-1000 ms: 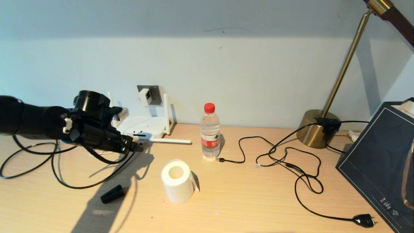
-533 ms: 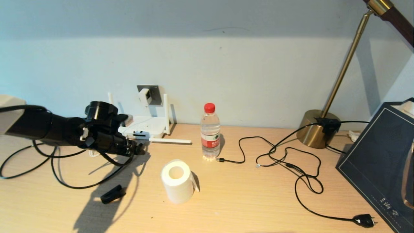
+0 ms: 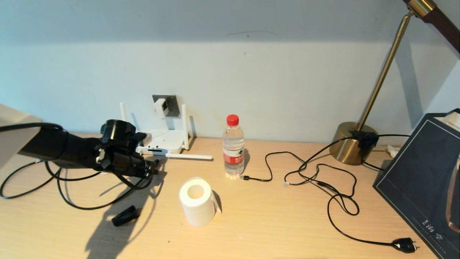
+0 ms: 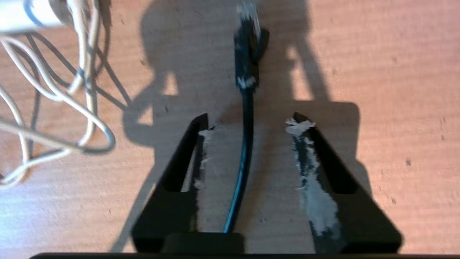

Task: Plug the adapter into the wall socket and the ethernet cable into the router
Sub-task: Align cable and router interface

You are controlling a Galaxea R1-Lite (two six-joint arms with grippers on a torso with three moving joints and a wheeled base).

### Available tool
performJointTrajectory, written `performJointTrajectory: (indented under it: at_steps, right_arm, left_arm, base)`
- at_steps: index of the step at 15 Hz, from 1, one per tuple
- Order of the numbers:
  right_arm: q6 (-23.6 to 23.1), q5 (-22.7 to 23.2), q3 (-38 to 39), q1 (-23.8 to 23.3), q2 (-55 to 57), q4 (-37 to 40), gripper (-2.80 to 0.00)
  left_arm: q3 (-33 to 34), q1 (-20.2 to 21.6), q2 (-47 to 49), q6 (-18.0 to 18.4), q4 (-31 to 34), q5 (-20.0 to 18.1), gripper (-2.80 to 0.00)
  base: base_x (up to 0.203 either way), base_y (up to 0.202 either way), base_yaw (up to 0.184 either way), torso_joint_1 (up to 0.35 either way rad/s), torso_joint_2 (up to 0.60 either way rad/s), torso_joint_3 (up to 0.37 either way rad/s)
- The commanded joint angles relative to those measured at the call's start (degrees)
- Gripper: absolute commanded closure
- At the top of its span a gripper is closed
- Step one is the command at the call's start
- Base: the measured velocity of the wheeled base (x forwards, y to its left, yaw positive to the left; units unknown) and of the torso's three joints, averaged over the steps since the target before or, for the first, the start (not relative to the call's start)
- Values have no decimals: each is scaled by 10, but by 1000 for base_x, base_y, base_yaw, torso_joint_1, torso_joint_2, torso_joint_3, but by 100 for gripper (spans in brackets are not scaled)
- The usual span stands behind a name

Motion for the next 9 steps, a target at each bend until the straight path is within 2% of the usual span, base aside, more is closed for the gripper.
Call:
performJointTrajectory:
  at_steps: [1,6,9]
  right_arm:
    - [0,0,0,0,1,-1,0]
    - [0,0,0,0,1,0,0]
    - [0,0,0,0,1,0,0]
  left_arm:
    - [31,-1,-48,6,4,-7,0]
    - [98,0,-157,12,9,-51,0]
    - [101,-1,-239,16,25,-121,0]
  base:
    - [0,0,0,0,0,0]
    - [0,0,0,0,0,0]
    - [0,0,0,0,0,0]
